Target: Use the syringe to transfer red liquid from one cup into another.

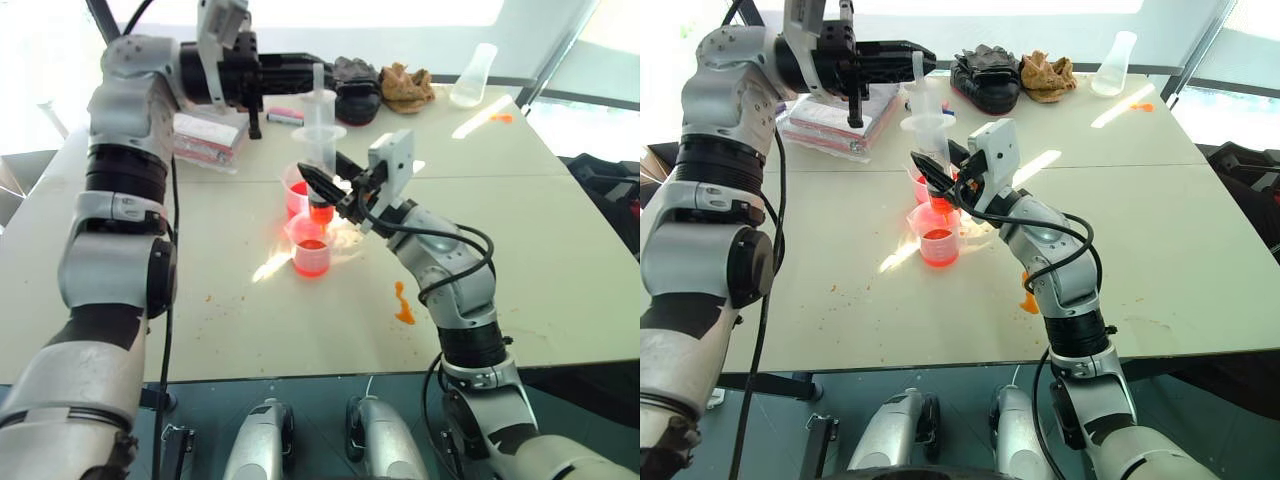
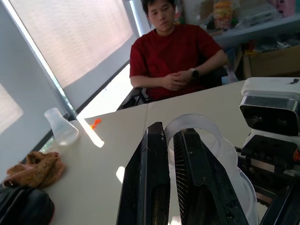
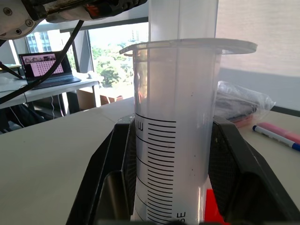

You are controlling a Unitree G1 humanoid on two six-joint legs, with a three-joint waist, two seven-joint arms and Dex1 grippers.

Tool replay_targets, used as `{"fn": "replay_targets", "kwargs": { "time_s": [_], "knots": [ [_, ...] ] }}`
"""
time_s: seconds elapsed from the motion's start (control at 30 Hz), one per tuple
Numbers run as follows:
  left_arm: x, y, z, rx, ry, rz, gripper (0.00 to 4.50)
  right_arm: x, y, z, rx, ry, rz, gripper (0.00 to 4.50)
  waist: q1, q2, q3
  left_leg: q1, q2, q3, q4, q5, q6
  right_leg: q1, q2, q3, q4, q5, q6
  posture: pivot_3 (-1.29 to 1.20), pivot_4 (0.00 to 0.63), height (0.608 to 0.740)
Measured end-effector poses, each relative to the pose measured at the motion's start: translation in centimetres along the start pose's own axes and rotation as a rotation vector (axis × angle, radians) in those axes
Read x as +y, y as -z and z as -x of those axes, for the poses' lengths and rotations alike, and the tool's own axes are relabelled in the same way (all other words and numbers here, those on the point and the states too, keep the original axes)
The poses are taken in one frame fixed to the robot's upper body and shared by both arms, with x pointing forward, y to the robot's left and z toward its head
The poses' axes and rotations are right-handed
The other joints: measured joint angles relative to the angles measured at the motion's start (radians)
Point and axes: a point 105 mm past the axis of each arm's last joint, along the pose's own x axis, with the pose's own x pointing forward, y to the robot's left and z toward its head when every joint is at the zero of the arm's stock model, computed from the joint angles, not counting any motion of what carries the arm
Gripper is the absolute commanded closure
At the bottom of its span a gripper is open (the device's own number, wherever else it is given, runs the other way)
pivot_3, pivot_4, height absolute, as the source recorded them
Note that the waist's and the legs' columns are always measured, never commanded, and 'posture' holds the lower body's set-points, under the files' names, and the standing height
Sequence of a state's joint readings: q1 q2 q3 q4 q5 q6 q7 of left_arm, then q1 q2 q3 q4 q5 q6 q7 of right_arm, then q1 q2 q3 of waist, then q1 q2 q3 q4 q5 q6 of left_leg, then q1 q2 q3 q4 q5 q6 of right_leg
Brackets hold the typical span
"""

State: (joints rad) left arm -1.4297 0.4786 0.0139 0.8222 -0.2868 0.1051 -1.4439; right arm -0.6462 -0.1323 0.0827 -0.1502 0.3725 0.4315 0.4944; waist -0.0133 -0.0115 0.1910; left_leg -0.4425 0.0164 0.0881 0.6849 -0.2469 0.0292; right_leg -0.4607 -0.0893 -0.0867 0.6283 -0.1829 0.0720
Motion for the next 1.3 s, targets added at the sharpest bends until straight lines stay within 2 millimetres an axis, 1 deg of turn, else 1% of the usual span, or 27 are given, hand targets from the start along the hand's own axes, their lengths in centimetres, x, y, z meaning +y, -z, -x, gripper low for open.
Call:
{"fn": "replay_targets", "kwargs": {
  "time_s": [0.3, 0.63, 0.87, 1.07, 1.3],
  "knots": [
    [-0.5, 0.0, 0.0, 0.018, 0.028, -0.024, 4.47, 0.2, 0.0, -0.1, -0.009, -0.001, -0.021, 3.00, -0.001, 0.000, 0.000, 0.000, 0.000, 0.000, 0.000, 0.000, 0.000, 0.000, 0.000, 0.000, 0.000, 0.000, 0.000, 0.00, 0.150, 0.740],
    [-2.6, 2.1, 0.9, 0.054, 0.037, -0.003, 4.47, 1.0, 1.1, -0.4, 0.052, -0.040, -0.056, 3.00, 0.001, 0.000, 0.000, 0.000, 0.000, -0.001, 0.000, 0.000, 0.000, 0.000, 0.000, 0.000, 0.000, 0.000, 0.000, 0.00, 0.150, 0.740],
    [-3.1, 2.4, 0.8, 0.053, 0.029, 0.007, 4.47, 1.0, 0.3, -0.8, 0.044, -0.054, -0.045, 3.00, -0.001, 0.000, 0.000, 0.000, 0.000, -0.001, 0.000, 0.000, 0.000, 0.000, 0.000, 0.000, 0.000, 0.000, 0.000, 0.00, 0.150, 0.740],
    [-3.3, 3.0, 0.9, 0.055, 0.013, 0.039, 4.47, 0.8, 0.5, -0.4, 0.083, -0.060, -0.056, 3.00, 0.000, 0.000, 0.000, 0.000, 0.000, -0.001, 0.000, 0.000, 0.000, 0.000, 0.000, 0.000, 0.000, 0.000, 0.000, 0.00, 0.150, 0.740],
    [-3.6, 2.9, 0.8, 0.040, 0.004, 0.054, 4.47, 0.8, 0.1, -0.2, 0.107, -0.077, -0.055, 3.00, 0.000, 0.000, 0.000, 0.000, 0.000, -0.001, 0.000, 0.000, 0.000, 0.000, 0.000, 0.000, 0.000, 0.000, 0.000, 0.00, 0.150, 0.740]
  ]
}}
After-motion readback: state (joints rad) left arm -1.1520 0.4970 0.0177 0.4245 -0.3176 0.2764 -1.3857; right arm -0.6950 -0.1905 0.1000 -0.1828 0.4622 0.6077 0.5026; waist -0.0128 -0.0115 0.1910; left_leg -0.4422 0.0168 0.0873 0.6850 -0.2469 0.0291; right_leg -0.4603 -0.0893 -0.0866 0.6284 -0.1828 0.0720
